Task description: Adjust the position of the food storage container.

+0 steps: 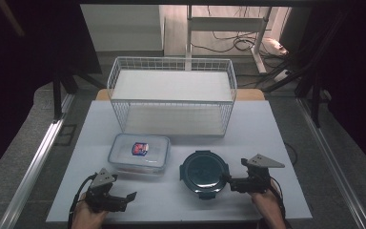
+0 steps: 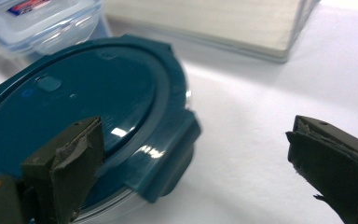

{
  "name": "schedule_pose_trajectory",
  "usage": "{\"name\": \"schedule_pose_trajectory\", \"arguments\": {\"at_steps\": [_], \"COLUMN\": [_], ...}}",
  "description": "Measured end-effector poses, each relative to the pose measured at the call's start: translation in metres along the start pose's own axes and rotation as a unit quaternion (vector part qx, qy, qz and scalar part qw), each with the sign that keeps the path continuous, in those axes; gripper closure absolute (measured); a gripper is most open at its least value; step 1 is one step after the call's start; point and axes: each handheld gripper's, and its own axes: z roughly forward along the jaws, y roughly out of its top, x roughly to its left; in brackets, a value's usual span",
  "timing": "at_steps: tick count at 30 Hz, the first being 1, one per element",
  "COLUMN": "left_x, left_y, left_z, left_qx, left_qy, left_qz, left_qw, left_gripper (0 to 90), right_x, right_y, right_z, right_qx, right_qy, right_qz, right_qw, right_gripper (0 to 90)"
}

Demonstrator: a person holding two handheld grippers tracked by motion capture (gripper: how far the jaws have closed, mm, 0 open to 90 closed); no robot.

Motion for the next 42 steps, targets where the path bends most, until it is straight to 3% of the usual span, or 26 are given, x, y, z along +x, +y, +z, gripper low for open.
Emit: {"name": "schedule_pose_trajectory", "arguments": {"at_steps": [5, 7, 11, 15, 18, 21, 27, 31, 36, 41, 42], "left_x": [0.000, -0.002, -0.002, 0.001, 0.002, 0.000, -0.001, -0.001, -0.002, 0.000, 0.000], "left_y": [-0.001, -0.001, -0.001, -0.002, -0.002, -0.002, -0.002, -0.003, -0.002, -0.002, -0.003], "left_z": [0.002, 0.003, 0.003, 0.004, 0.006, 0.008, 0.007, 0.008, 0.007, 0.006, 0.007], "left_qx": [0.003, 0.007, -0.006, -0.016, -0.015, -0.009, -0.023, -0.027, -0.034, -0.040, -0.039], "left_qy": [0.009, 0.021, 0.022, 0.008, -0.014, -0.020, -0.035, -0.047, -0.045, -0.045, -0.047], "left_qz": [0.011, 0.020, 0.024, 0.021, 0.019, 0.030, 0.035, 0.040, 0.048, 0.043, 0.040], "left_qw": [0.9999, 0.9995, 0.9994, 0.9996, 0.9996, 0.9993, 0.9985, 0.9977, 0.9972, 0.9973, 0.9973], "left_gripper": [2.0, 2.0, 1.8, 1.4, 0.5, 0.0, 0.0, 0.1, 0.1, 0.3, 0.4], "right_x": [-0.002, -0.002, -0.004, -0.003, -0.004, -0.005, 0.000, 0.008, 0.019, 0.035, 0.044], "right_y": [0.003, 0.003, 0.004, 0.005, 0.006, 0.007, 0.011, 0.016, 0.026, 0.036, 0.041], "right_z": [-0.004, -0.004, -0.002, -0.002, -0.002, -0.004, -0.004, -0.003, -0.002, 0.003, 0.006], "right_qx": [-0.014, -0.014, -0.006, 0.002, 0.005, 0.006, 0.019, 0.029, 0.036, 0.043, 0.049], "right_qy": [-0.013, -0.019, -0.033, -0.036, -0.030, -0.024, -0.009, 0.009, 0.019, 0.047, 0.056], "right_qz": [0.011, 0.017, 0.022, 0.032, 0.038, 0.041, 0.019, 0.002, -0.015, -0.036, -0.054], "right_qw": [0.9998, 0.9996, 0.9992, 0.9988, 0.9988, 0.9989, 0.9996, 0.9995, 0.9991, 0.9973, 0.9958], "right_gripper": [2.8, 1.5, 0.9, 0.7, 0.7, 0.7, 0.7, 5.4, 11.1, 29.8, 41.0]}}
